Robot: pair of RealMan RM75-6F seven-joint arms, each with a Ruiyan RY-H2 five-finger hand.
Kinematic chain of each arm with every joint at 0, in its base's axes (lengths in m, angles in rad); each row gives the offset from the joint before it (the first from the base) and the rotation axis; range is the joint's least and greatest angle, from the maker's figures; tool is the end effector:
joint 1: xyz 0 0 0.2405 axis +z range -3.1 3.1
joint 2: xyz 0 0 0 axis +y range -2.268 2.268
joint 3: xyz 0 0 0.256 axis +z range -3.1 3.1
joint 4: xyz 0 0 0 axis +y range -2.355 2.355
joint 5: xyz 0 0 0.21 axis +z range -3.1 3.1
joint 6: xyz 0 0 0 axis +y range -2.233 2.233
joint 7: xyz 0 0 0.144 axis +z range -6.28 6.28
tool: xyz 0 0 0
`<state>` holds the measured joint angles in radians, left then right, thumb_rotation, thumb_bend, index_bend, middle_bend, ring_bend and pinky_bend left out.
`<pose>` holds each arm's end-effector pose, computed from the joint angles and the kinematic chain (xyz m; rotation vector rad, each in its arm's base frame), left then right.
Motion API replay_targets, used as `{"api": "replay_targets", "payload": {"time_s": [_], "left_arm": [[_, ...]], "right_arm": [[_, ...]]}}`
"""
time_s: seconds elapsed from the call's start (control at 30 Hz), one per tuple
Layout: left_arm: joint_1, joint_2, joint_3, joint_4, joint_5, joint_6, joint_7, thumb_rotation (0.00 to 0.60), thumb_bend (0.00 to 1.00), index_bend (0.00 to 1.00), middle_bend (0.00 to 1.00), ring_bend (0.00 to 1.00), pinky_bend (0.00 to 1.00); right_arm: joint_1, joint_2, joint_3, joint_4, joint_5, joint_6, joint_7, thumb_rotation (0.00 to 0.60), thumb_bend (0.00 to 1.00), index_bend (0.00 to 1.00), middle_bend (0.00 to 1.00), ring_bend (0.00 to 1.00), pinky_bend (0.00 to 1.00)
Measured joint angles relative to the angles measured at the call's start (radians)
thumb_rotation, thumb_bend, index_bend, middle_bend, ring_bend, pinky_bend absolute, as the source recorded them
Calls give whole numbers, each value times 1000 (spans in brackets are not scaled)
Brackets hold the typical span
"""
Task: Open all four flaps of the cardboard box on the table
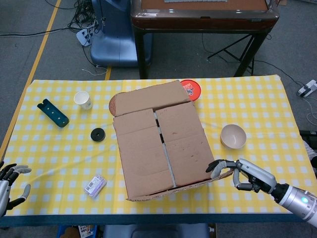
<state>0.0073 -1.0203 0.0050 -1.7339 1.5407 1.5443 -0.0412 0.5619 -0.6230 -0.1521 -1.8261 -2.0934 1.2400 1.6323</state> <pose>-0.3044 0.1406 0.1775 -1.3393 -0.9893 -0.9082 -0.1878 -0.2147 0.1985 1.6910 -2.2617 1.3621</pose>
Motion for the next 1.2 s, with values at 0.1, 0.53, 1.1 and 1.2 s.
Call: {"api": "replay_targets", "payload": {"time_s": [0.1,0.53,1.1,1.2], "left_arm": [[-1,0,0,-3,1,-1,4,600,434,404,274,156,0],[-7,-2,-1,-8,-3,-11,13,600,434,404,273,155,0],[-87,28,-25,-1,51,-72,-117,600,434,391,273,155,0],[-144,50,-35,-3,94,-112,-216,600,434,384,273,155,0]], "right_arm": [[16,17,-32,49,-33,49,73,600,1000,404,338,332,339],[55,29,-77,78,-6,52,72,600,1000,404,422,408,364],[6,-6,-6,-17,270,-19,-375,600,440,404,314,276,331],[-17,-16,17,-48,348,-27,-533,600,367,379,284,251,311]]}}
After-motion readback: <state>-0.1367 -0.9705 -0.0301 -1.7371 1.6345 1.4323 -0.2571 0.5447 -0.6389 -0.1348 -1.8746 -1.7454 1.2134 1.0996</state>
